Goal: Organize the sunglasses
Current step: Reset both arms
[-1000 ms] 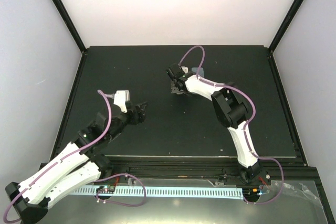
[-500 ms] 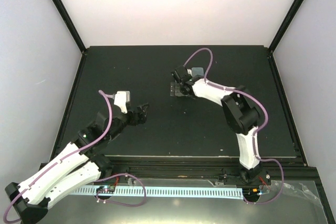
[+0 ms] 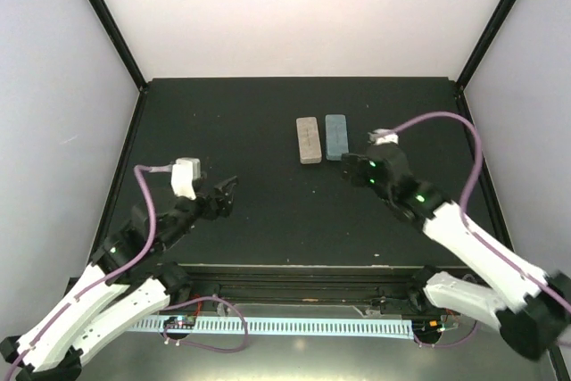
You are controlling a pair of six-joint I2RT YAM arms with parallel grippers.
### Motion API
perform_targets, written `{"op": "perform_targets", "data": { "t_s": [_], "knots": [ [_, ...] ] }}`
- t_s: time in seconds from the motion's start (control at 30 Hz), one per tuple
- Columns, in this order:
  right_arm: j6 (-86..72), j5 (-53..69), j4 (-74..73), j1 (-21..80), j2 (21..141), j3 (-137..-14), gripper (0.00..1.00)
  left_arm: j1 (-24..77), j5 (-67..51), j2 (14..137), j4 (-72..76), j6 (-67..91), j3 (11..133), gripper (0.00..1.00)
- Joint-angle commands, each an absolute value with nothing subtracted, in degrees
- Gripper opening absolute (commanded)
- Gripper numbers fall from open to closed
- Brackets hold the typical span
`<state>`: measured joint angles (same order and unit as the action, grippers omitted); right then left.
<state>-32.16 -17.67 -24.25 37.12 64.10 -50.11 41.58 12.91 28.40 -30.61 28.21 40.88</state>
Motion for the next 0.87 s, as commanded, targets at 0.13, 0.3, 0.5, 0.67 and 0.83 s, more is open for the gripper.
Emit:
{"op": "perform_targets", "data": {
  "t_s": [0.13, 0.3, 0.5, 0.67, 0.83],
  "knots": [
    [-29.4, -27.1, -35.3, 37.0, 35.1, -44.8, 1.0, 41.2, 17.4, 19.2, -36.7, 25.1, 47.5, 0.99],
    [-29.4, -32.6, -43.7, 36.9, 26.3, -47.8, 1.0, 41.2, 22.3, 16.7, -39.6, 23.4, 50.7, 0.99],
    [-28.3, -38.8, -46.7, 36.9, 20.9, -49.4, 1.0, 41.2, 23.9, 15.4, -39.8, 22.1, 51.4, 0.99],
    [-28.1, -40.3, -47.0, 37.0, 19.3, -49.5, 1.0, 41.2, 23.2, 15.4, -39.6, 21.9, 51.0, 0.99],
    [-28.2, -40.4, -46.9, 37.0, 19.1, -49.7, 1.0, 41.3, 23.2, 15.6, -39.8, 21.7, 51.1, 0.99]
  ]
}}
